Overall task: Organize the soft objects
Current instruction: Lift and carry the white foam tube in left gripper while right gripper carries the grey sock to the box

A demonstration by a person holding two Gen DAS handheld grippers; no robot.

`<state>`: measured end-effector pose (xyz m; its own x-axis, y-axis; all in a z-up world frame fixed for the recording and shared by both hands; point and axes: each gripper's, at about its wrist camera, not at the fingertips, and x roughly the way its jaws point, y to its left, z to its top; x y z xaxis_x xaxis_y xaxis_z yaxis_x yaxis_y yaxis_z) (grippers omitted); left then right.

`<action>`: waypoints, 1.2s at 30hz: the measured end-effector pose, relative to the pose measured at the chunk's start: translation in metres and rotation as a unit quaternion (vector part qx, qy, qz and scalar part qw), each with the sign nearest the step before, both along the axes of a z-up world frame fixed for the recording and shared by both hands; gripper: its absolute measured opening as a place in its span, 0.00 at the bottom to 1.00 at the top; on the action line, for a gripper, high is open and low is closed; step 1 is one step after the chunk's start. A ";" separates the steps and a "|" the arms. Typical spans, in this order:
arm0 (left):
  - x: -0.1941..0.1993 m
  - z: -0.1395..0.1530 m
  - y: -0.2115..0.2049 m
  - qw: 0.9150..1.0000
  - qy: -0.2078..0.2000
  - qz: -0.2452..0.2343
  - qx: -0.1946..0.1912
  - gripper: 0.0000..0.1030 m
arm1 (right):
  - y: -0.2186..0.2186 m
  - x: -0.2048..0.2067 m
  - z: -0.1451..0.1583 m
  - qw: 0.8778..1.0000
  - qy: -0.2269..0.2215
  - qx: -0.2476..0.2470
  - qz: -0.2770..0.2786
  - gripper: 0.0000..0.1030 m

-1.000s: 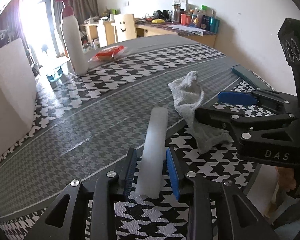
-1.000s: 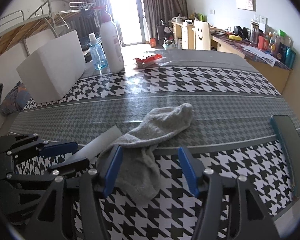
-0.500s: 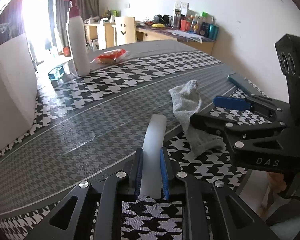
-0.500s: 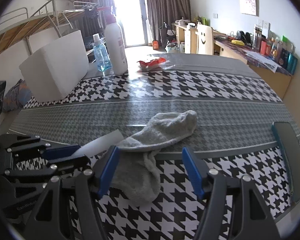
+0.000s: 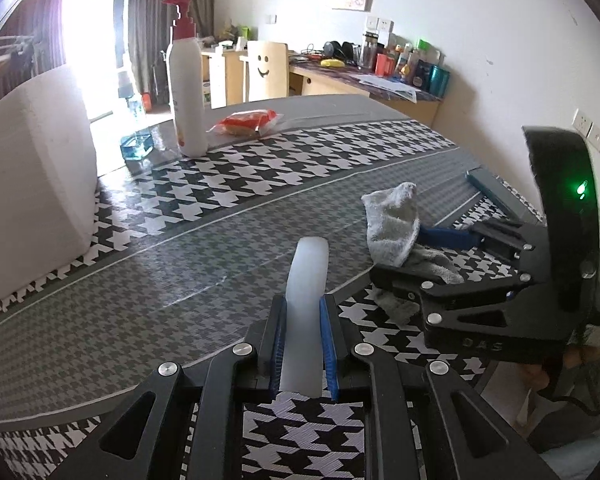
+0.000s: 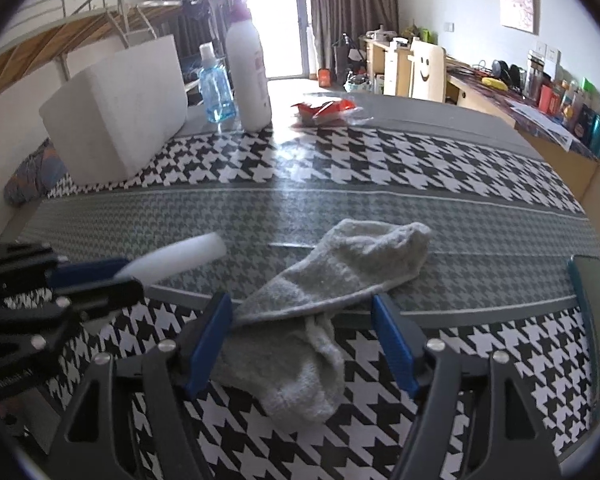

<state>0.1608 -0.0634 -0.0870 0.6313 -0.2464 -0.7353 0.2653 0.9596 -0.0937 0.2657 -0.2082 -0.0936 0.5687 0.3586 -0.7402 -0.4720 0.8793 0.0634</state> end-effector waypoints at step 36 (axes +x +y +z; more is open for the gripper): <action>-0.018 0.052 0.040 0.997 -0.069 0.040 -0.004 0.18 | 0.017 -0.021 0.059 0.998 -0.053 0.042 0.011 0.16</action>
